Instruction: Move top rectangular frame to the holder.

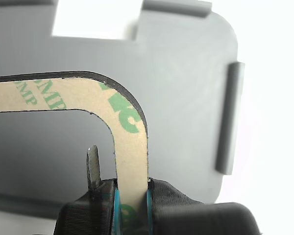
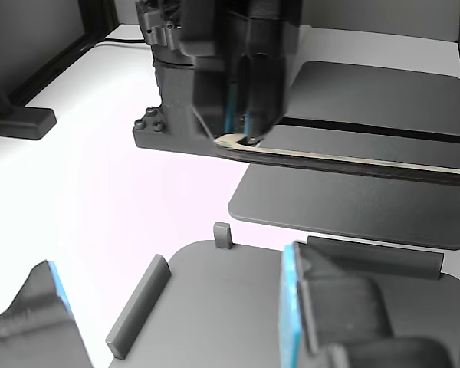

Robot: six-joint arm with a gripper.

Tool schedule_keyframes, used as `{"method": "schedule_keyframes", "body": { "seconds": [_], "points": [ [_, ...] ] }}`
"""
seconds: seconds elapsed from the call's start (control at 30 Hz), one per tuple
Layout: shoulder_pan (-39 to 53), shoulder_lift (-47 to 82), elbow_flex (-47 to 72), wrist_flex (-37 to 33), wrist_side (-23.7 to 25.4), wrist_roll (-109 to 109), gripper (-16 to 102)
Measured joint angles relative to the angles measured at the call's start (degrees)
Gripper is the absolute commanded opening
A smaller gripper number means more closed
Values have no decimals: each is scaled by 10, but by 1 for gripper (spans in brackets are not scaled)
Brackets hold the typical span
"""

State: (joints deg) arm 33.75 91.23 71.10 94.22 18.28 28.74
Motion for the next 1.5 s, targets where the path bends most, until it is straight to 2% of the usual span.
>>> {"method": "schedule_keyframes", "body": {
  "seconds": [0.23, 0.57, 0.77, 1.17, 1.5],
  "points": [
    [-54, -5, 17, -16, 11, 5, -11],
    [-90, -11, 82, -105, 16, -11, -11],
    [-110, -18, 112, -161, -7, -63, -11],
    [-143, -47, 97, -180, -28, -83, -11],
    [-159, -67, 63, -146, -62, -88, -11]
  ]
}}
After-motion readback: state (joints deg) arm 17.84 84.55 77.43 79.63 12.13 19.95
